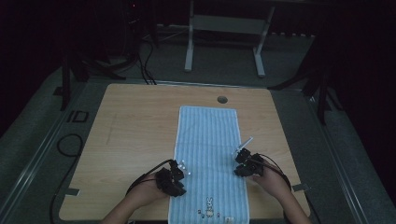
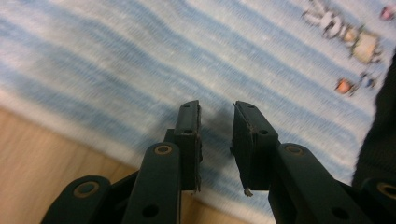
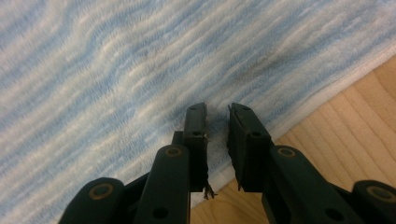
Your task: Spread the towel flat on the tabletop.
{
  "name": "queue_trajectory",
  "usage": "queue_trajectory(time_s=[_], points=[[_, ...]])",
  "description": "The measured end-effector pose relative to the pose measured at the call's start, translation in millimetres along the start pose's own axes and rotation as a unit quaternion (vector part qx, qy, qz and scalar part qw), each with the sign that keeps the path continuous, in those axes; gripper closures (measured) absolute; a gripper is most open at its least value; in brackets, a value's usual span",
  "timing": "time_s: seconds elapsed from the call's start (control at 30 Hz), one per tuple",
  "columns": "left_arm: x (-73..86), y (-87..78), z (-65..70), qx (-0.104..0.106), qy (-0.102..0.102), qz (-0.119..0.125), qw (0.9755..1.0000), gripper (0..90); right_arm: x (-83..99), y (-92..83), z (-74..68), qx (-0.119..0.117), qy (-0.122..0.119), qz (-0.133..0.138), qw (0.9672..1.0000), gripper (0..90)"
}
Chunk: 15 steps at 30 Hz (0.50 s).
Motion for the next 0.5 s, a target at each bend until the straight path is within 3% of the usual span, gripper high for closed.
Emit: queue_trajectory(time_s=[0.27, 0.5], points=[[-4.0, 10.2, 18.4, 0.012, 0.017, -0.001, 0.9998, 69.0, 9.0, -1.8, 4.5, 0.010, 0.008, -0.004, 0.9999, 76.7], [-2.6, 14.6, 28.1, 0.029, 0.023, 0.006, 0.9993, 67.9, 29.6, -8.1, 3.1, 0.006, 0.025, 0.003, 0.9997, 76.1]])
Point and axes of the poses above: each handheld gripper's, and its own axes: y roughly forward along the jaws, x roughly out of its underside, z roughly to its right, the point moved 6 cm from there along y, roughly forward along the jaws, and after that the axes turned 13 degrees about x, right-handed, at the moved point
